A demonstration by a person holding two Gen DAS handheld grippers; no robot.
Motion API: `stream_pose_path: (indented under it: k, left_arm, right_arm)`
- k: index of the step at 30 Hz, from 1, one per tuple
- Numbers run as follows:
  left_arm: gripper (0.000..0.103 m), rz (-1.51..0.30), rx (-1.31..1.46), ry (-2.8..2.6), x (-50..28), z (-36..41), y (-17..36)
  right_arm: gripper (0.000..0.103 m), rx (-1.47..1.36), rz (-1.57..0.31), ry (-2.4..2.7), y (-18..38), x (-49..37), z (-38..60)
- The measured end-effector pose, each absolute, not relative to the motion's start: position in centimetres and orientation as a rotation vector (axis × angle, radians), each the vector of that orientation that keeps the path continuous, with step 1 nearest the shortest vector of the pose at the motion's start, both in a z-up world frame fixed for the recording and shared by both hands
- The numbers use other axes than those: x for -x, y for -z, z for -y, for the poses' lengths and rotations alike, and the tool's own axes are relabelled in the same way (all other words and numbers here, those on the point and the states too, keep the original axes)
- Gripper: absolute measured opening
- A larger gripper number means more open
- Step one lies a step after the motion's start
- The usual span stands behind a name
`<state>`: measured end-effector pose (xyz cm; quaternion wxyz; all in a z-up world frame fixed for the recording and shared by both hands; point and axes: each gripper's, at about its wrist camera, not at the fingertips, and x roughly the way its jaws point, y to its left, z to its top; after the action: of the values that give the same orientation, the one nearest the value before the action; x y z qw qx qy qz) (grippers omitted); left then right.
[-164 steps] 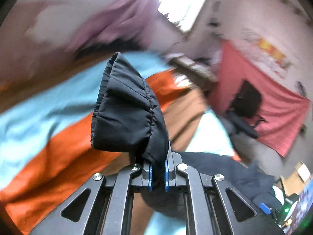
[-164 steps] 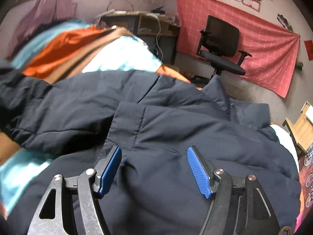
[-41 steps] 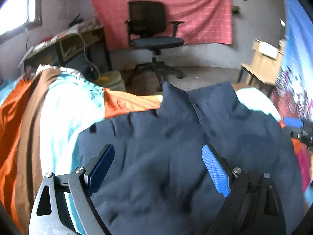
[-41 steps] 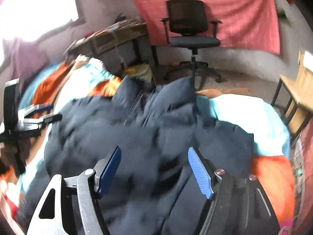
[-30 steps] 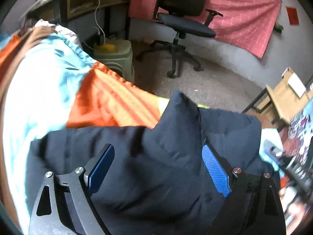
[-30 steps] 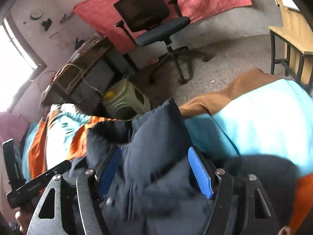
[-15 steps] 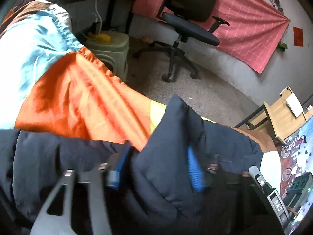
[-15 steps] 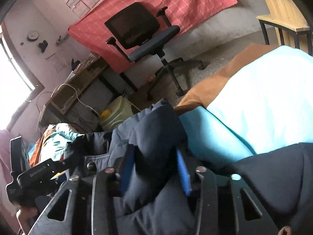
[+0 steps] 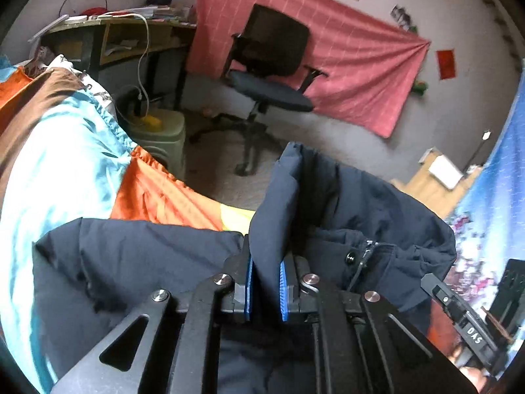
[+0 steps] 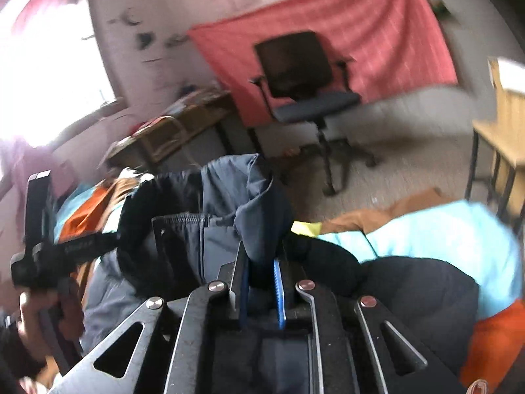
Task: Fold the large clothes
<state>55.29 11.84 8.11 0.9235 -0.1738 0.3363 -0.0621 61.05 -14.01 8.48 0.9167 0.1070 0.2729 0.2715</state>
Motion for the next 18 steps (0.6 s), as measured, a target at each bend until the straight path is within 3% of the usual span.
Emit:
stream_pose_path:
  k: [8,14,18]
  left_arm:
    - [0.008,-0.65,0.393,0.292,-44.1,-13.6,-11.0]
    - [0.007,-0.626,0.353,0.333,-37.8,-13.5,-8.0]
    - [0.007,-0.655,0.348,0.32,-36.4,-13.1,-4.2]
  right_arm:
    - [0.011,-0.118,-0.448,-0.608,-11.1,-49.5,13.5]
    - [0.009,-0.069,-0.461,-0.595,-8.7,-42.0,12.4]
    - [0.009,-0.049,-0.528,-0.569,-4.9,-41.5,11.8]
